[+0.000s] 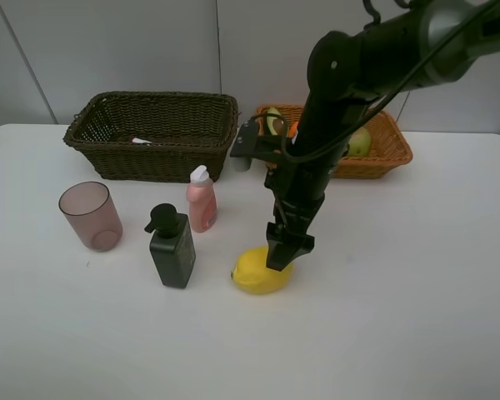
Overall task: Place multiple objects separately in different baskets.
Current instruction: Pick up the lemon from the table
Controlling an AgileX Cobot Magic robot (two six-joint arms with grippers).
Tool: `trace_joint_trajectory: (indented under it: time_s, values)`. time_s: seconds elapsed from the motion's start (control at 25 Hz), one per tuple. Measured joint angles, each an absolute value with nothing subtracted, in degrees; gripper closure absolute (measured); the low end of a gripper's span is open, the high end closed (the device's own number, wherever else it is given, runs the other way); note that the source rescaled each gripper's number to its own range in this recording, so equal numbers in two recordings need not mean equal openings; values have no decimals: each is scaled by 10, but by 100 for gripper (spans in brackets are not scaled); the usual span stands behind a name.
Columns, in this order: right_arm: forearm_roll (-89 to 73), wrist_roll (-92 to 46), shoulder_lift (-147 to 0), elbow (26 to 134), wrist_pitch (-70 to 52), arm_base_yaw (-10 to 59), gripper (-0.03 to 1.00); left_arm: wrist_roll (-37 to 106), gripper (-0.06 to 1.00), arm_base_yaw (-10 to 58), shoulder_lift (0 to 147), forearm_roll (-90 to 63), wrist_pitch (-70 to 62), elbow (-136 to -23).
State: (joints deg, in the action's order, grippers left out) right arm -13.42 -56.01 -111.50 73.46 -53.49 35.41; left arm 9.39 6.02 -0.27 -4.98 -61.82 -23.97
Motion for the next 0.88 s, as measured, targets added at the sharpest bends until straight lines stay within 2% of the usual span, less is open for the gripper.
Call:
trace_joint_trajectory:
  time_s: [0.4, 0.88]
  values:
    - [-132, -570, -1115, 677, -448, 390, -3, 94, 6, 60, -3, -50, -618, -240]
    - [-130, -570, -1138, 676, -437, 390, -3, 94, 6, 60, -3, -50, -618, -240]
